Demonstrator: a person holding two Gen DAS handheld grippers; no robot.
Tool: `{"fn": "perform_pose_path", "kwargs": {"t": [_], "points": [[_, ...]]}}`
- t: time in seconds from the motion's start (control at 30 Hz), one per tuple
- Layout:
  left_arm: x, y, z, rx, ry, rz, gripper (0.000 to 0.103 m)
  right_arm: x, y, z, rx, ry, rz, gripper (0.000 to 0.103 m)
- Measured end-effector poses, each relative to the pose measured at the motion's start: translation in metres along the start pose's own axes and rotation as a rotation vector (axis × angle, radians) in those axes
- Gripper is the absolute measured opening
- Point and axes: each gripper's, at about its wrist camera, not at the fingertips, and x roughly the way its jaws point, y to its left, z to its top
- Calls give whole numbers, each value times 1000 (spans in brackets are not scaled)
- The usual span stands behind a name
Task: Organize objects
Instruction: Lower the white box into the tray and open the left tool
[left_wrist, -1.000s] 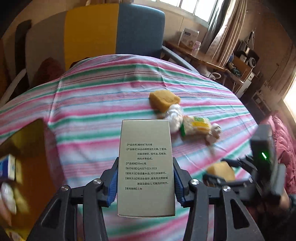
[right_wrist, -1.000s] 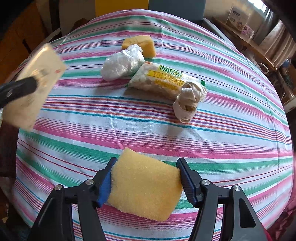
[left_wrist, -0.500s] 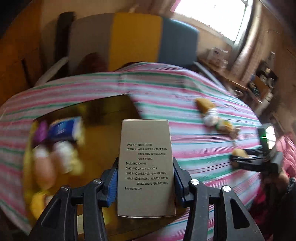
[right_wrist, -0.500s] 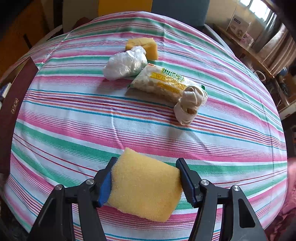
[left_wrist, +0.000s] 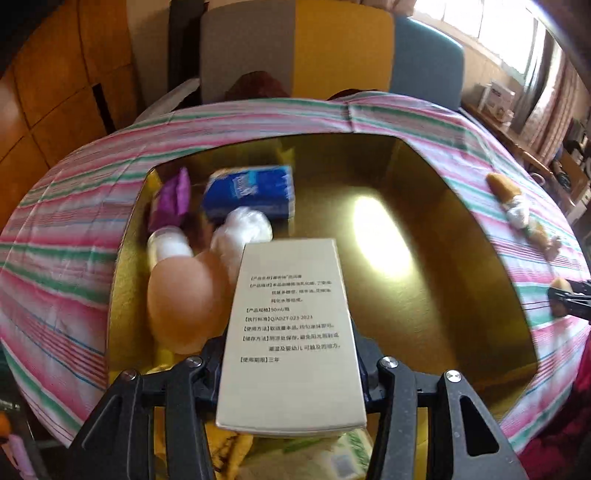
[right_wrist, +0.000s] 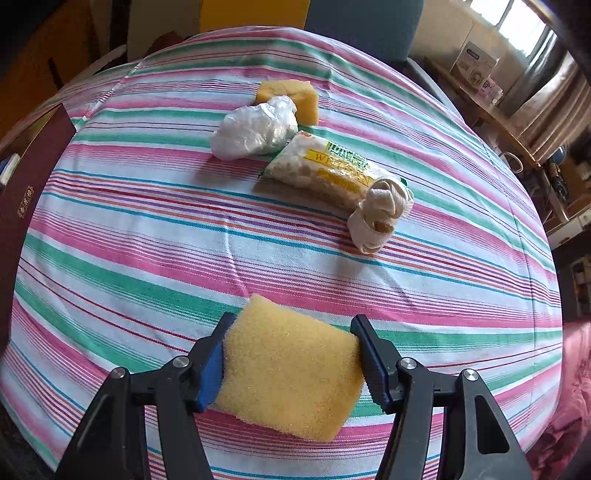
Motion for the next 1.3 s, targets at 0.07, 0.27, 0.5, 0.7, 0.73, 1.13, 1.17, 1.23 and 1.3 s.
{"fn": "perform_pose_path", "kwargs": {"t": [0.07,0.27,0.5,0.7,0.73,1.13,1.17,1.23,1.3], "points": [[3,3,-3,-26,6,-26,51,0,1,1,-4,-1,-3,63],[-3,-4,-8,-31,-13,-26,67,2,0,2,-3,-3,-5,63],[-30,-8,-9,-35,-72,16,70,5,-1,4,-4,-2,-5,63],[-53,-8,-10,-53,-130,47,70,8,-1,6,-1,2,-4,65],[-55,-8,-10,-55,-134,49,70,10,-1,7,1,3,-2,65],[-62,-5,-13,-77,-146,42,70,14,-6,7,53,10,35,66],[-63,-5,-13,-81,-147,41,70,14,-5,8,50,10,33,66],[-62,-4,-14,-89,-147,39,70,15,-6,10,50,9,39,65],[-61,-4,-14,-93,-142,40,70,15,-6,10,53,8,46,64]]}}
